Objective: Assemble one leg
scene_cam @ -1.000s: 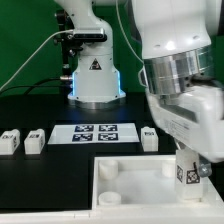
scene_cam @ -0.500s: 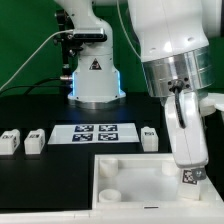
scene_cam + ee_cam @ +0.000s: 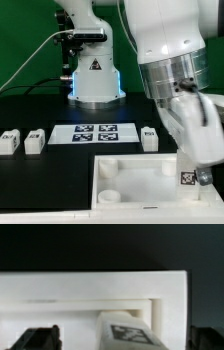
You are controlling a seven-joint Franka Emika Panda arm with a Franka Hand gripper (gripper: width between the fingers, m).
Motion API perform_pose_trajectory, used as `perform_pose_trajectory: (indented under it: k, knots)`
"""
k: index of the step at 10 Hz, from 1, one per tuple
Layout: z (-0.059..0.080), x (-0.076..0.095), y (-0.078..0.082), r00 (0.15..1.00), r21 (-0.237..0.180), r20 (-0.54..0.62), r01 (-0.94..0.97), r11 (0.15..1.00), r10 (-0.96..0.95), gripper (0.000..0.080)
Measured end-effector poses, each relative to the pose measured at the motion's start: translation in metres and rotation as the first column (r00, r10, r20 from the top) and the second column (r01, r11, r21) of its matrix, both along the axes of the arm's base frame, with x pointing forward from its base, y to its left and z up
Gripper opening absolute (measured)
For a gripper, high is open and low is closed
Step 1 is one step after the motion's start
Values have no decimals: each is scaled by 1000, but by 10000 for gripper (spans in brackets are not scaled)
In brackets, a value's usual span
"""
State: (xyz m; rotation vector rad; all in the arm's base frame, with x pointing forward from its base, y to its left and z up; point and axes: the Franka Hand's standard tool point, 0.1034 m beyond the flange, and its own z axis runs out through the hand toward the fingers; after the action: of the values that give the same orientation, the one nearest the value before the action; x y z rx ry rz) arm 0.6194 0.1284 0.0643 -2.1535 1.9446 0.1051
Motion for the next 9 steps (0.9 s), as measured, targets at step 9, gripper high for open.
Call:
perform_pose_trajectory:
  k: [9]
  knots:
    - [4,4,-9,490,-221,47,-845,487,871,649]
